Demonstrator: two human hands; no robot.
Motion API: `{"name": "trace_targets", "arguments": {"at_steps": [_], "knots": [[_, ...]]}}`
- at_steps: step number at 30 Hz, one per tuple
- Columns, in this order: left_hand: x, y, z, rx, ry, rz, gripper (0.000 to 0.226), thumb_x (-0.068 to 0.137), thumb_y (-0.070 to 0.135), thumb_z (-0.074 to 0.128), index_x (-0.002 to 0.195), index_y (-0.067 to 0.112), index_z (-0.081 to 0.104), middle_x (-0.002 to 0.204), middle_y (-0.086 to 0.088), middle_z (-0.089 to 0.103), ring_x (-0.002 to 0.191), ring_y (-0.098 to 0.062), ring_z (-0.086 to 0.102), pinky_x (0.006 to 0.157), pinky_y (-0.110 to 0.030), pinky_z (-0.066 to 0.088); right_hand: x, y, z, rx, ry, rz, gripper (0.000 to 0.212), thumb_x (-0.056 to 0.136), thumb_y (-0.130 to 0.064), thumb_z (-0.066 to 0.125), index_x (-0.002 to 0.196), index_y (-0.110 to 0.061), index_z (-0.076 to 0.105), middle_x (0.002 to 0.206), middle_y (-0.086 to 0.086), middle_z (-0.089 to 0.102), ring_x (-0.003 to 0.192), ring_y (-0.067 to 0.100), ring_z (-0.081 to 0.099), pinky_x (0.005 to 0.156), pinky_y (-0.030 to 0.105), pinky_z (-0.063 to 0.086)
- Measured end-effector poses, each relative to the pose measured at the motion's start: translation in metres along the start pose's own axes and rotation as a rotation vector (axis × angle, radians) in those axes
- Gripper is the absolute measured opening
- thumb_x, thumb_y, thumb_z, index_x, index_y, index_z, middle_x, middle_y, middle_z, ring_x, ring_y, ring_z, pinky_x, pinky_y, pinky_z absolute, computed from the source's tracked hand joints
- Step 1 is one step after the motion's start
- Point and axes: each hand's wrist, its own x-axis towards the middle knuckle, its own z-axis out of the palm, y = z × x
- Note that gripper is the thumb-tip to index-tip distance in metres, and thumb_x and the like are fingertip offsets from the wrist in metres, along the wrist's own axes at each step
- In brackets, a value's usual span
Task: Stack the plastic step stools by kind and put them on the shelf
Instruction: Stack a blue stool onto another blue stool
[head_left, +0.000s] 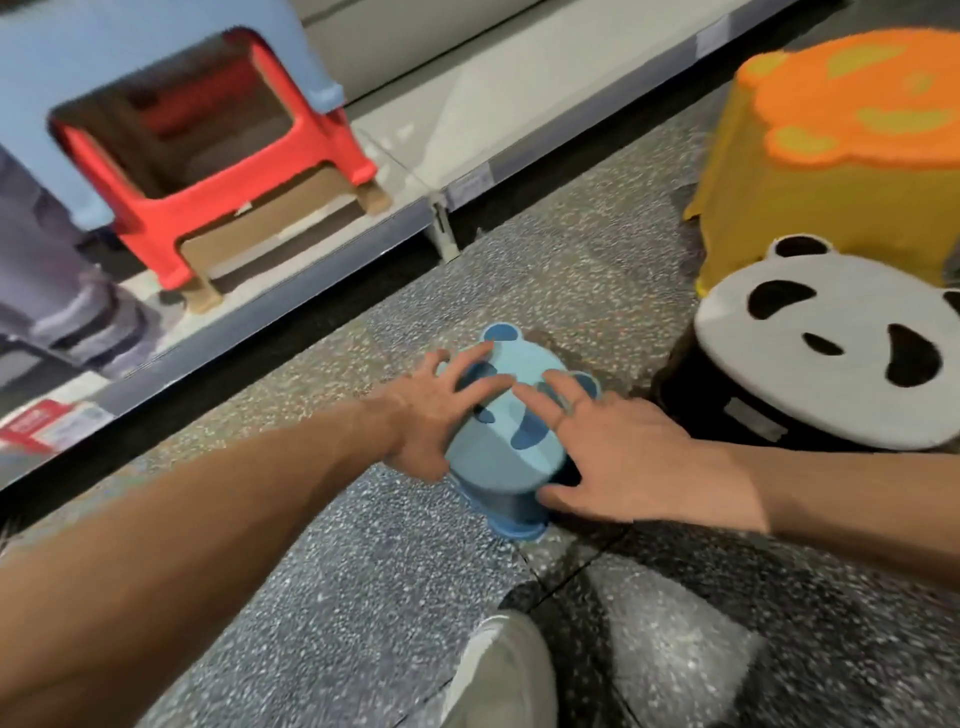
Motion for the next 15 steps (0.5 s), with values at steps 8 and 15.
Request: {"name": "trace_targets", "arguments": {"at_steps": [8, 15], "knots": [[0.019, 0.008, 0.008, -0.032, 0.013, -0.045, 0.143, 0.077, 0.047, 0.088, 0.156, 0.045, -0.031, 0.168, 0.001, -0.036, 0.157, -0.053, -0.007, 0.125, -0.058, 0.023, 0.031, 0.008, 0.038, 0.219, -0.134, 0.131, 0.127, 0.077, -0.069, 0.073, 0.159, -0.039, -0.019, 0.161, -0.002, -0.043, 0.136, 0.048, 0.046, 0.107, 0.048, 0.043], [0.023, 0.013, 0.018, -0.212, 0.182, -0.039, 0.158, 0.045, 0.062, 0.096, 0.157, 0.054, -0.015, 0.167, 0.008, -0.014, 0.142, -0.038, 0.017, 0.112, -0.061, 0.045, 0.015, 0.023, 0.058, 0.450, 0.009, 0.134, 0.136, 0.062, -0.066, 0.081, 0.157, -0.045, -0.014, 0.155, -0.020, -0.044, 0.144, 0.052, 0.027, 0.113, 0.052, 0.037]]}}
